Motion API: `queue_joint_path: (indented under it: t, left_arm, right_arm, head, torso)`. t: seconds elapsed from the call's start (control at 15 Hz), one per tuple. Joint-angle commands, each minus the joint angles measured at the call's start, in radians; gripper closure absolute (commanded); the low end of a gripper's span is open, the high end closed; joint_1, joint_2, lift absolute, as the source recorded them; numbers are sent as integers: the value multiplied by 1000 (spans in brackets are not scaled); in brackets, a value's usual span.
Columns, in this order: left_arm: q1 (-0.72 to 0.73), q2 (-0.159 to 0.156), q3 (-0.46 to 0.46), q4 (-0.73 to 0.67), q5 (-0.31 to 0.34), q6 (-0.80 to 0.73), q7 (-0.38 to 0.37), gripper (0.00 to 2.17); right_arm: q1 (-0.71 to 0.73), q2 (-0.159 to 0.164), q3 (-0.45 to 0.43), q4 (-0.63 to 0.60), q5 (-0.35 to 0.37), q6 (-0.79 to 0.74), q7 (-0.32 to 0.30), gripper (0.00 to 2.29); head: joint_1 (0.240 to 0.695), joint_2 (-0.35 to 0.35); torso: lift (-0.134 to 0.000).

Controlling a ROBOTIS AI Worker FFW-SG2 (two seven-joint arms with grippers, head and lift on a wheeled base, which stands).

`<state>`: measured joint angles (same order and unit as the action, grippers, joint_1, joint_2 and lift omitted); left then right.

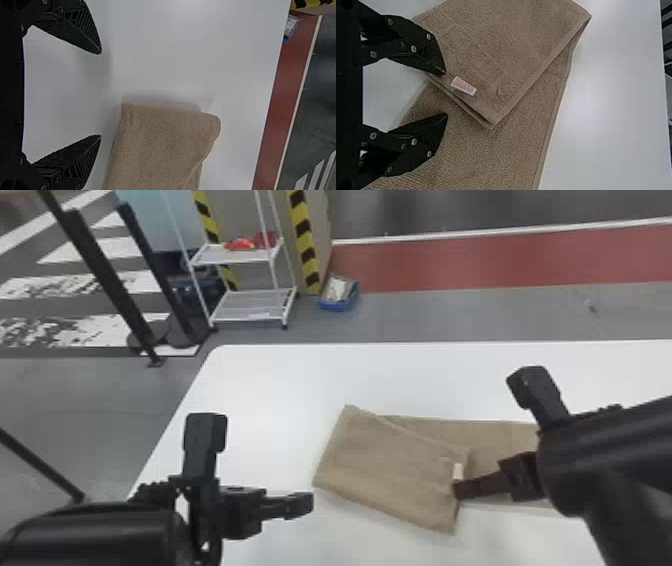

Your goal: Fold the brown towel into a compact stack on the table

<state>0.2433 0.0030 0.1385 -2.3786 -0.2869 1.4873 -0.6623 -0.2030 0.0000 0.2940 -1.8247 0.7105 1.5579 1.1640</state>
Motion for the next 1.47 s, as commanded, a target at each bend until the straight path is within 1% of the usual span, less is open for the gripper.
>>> queue_joint_path:
  t: [0.0, 0.2, 0.4, 0.8, 0.87, 0.93, 1.4]
  left_arm:
    - [2, -6, 4, -4, 0, 0, -2, 144]
    - [1, -6, 3, -4, 0, 0, -5, 144]
    - [-1, -6, 0, -1, 0, 0, -3, 144]
    - [1, -6, 0, 1, 0, 0, -2, 144]
    - [1, -6, -2, 1, 0, 0, -2, 144]
    - [1, -6, -2, 1, 0, 0, 0, 144]
    - [1, -6, -2, 1, 0, 0, 0, 144]
  right_arm:
    - [11, 1, -7, -22, -19, 14, -3, 583]
    - [17, 1, -9, -41, -22, 14, -10, 576]
    - [19, 1, -15, -64, -40, 14, -12, 579]
    - [31, 1, -13, -47, -55, 14, -26, 586]
    - [33, 1, -15, -47, -57, 14, -26, 599]
    - [33, 1, -16, -47, -62, 14, -26, 758]
    - [34, 1, -27, -47, -75, 14, -40, 768]
  head:
    - [695, 209]
    - [695, 214]
    - [695, 215]
    - [695, 218]
    - [695, 219]
    - [695, 220]
    - [695, 218]
  torso:
    - [-124]
    - [-124]
    - [-124]
    - [-124]
    - [-124]
    - [-124]
    - [-124]
